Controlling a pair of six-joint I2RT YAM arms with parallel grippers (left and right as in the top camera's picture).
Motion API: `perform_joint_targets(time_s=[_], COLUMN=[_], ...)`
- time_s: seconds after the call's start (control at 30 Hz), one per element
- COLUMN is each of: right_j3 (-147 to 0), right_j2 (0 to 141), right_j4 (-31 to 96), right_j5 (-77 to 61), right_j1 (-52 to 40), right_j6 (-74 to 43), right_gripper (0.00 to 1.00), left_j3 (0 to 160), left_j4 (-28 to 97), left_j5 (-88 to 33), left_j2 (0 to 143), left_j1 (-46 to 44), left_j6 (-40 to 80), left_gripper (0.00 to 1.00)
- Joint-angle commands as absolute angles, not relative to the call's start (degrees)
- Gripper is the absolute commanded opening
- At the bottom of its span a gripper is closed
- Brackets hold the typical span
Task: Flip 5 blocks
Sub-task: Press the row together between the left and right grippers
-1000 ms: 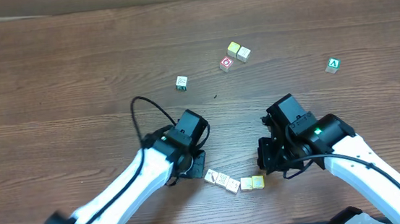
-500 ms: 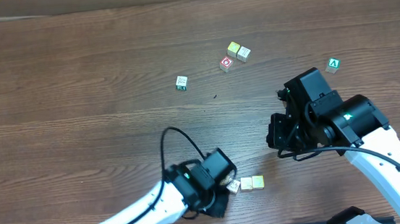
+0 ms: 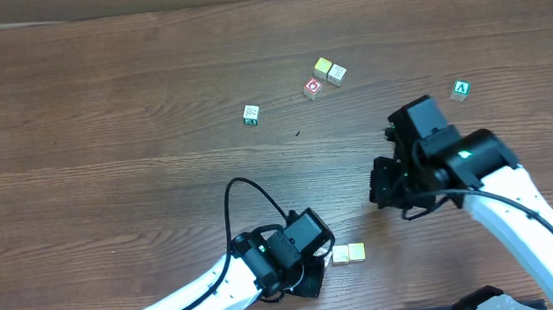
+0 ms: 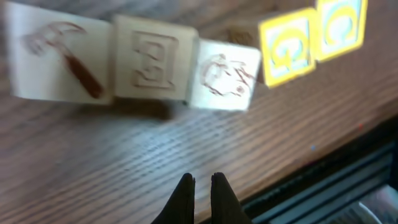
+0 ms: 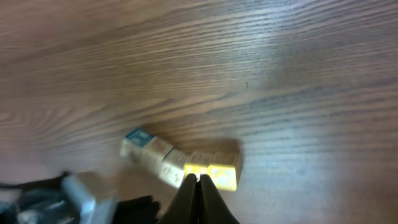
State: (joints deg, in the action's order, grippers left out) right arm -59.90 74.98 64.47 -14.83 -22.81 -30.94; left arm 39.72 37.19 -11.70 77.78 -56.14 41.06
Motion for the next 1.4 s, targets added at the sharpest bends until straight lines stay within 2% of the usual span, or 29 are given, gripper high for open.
perform_joint_targets(time_s=[0.0,0.3,0.6,1.37], right_j3=[-55.3,-49.9,-44.3,-44.2], right_j2=[78.4,86.7,91.8,92.0], right_j4=[59.8,52.1,40.9,42.7], right_j5=[-16.1,-21.3,-25.5,-23.4], right_j1=[-23.3,-24.6,-30.4,-31.8], right_j6=[-29.5,-25.2,-28.1,-30.0], right_gripper=[0.04,0.04,0.04,0.04], left_j3=[40.9,46.7,48.6,49.4], left_j4=[37.3,41.5,43.6,46.2], left_j5=[-10.1,-10.1,-10.6,-10.5], left_j2=[77.4,77.4,77.4,77.4], left_j1=[-53.3,-46.9,-42.0,-41.1], left_j6=[42.3,39.0,38.7,37.3], left_gripper=[0.04,0.04,0.04,0.04])
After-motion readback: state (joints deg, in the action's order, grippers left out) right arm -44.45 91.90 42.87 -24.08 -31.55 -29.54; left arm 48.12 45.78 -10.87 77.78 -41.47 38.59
